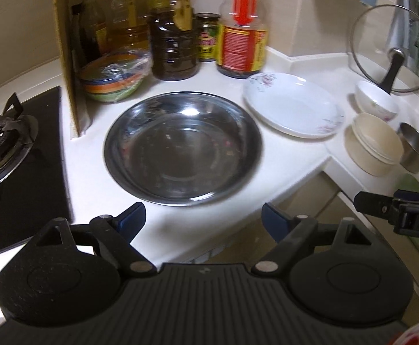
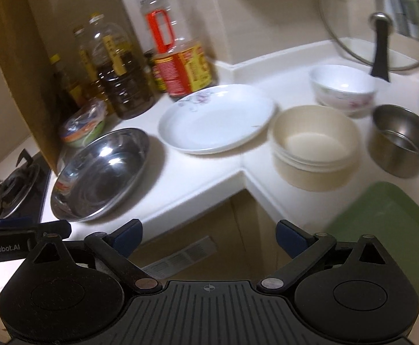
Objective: Organize plates and bowls
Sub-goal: 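Move both grippers to the stainless steel basin rim and close them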
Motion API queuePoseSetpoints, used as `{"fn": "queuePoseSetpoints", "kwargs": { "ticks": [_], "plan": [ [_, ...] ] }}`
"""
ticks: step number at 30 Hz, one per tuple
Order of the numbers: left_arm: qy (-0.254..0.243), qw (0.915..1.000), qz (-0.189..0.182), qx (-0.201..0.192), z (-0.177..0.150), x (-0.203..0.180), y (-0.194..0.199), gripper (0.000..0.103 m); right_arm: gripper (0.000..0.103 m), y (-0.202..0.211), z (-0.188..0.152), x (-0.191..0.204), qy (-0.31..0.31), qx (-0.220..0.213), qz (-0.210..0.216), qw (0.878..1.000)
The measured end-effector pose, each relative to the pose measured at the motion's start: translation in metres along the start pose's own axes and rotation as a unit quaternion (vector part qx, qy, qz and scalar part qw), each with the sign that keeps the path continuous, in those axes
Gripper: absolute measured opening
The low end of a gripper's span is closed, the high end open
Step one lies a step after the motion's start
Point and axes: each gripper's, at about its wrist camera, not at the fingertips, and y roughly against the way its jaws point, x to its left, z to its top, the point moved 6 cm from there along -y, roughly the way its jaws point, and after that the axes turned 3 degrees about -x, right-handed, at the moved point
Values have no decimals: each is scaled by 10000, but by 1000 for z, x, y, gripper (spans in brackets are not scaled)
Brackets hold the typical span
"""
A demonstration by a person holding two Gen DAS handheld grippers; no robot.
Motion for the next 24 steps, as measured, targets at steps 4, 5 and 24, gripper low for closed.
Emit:
{"fn": "queuePoseSetpoints", "kwargs": {
  "ticks": [4,5,24],
  "plan": [
    [124,9999,120,0,8,19,-10,84,89,-19,7,18,93,69,182,9998],
    [154,9998,142,-7,11,24,-13,82,87,-24,9,23,123,69,219,9997],
    [459,9980,446,12,43,83,-74,62,67,-117,36,64,268,195,450,9984]
  ]
}}
